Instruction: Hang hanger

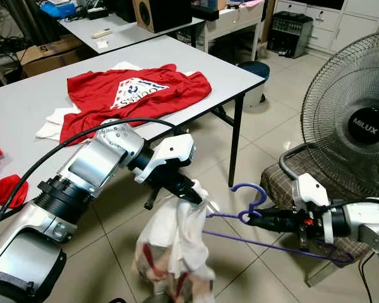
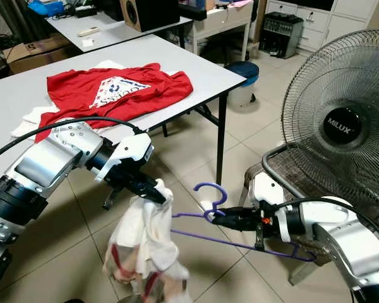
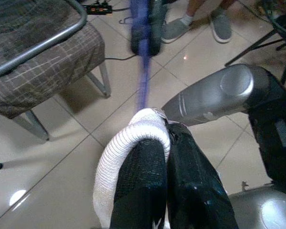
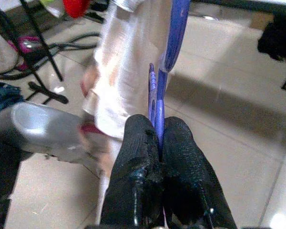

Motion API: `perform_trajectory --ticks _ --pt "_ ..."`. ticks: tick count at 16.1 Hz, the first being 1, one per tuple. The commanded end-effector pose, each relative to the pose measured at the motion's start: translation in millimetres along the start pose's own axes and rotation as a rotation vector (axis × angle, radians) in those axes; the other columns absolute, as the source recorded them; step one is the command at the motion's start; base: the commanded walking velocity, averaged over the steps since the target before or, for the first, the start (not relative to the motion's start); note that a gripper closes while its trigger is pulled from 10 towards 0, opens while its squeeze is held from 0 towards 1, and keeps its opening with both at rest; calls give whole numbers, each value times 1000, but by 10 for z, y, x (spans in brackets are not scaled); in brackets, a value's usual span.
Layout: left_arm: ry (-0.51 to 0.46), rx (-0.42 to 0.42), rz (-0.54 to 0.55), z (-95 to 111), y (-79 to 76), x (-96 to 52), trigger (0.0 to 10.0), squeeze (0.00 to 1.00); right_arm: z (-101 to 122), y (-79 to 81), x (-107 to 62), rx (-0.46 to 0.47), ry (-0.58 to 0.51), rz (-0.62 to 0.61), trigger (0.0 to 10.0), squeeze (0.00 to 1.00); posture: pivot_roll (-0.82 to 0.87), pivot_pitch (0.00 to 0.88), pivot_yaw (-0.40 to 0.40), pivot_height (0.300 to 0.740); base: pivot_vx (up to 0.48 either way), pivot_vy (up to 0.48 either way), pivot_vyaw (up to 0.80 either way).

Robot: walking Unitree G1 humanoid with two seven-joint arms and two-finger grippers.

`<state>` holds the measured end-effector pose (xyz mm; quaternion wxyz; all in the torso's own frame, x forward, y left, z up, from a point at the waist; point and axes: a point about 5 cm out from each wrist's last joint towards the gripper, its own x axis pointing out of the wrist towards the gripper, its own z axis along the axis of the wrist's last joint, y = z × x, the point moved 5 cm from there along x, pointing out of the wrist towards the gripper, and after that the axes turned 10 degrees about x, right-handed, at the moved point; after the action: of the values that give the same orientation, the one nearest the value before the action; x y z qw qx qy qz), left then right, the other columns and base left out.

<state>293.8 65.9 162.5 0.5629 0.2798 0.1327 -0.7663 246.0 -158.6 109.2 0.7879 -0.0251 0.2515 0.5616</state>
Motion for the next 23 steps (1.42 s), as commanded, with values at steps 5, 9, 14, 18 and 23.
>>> perform_trajectory --ticks 5,9,14,18,23 --pt "-41 43 -31 138 28 15 0 0 164 34 276 -26 -82 89 10000 0 -143 0 119 740 0 0 0" --pt "-16 70 -19 159 57 -18 0 0 111 -149 343 8 -60 -33 10000 0 -125 0 125 740 0 0 0" --pt "5 81 37 132 78 -104 0 0 -2 -372 233 228 -167 -319 10000 0 -148 0 124 740 0 0 0" --pt "7 96 20 147 55 -65 0 0 225 -458 238 327 -344 -347 10000 0 -151 0 124 740 0 0 0" --pt "37 145 128 148 247 -32 0 0 124 -31 438 209 -164 -126 10000 0 -148 0 114 740 0 0 0"
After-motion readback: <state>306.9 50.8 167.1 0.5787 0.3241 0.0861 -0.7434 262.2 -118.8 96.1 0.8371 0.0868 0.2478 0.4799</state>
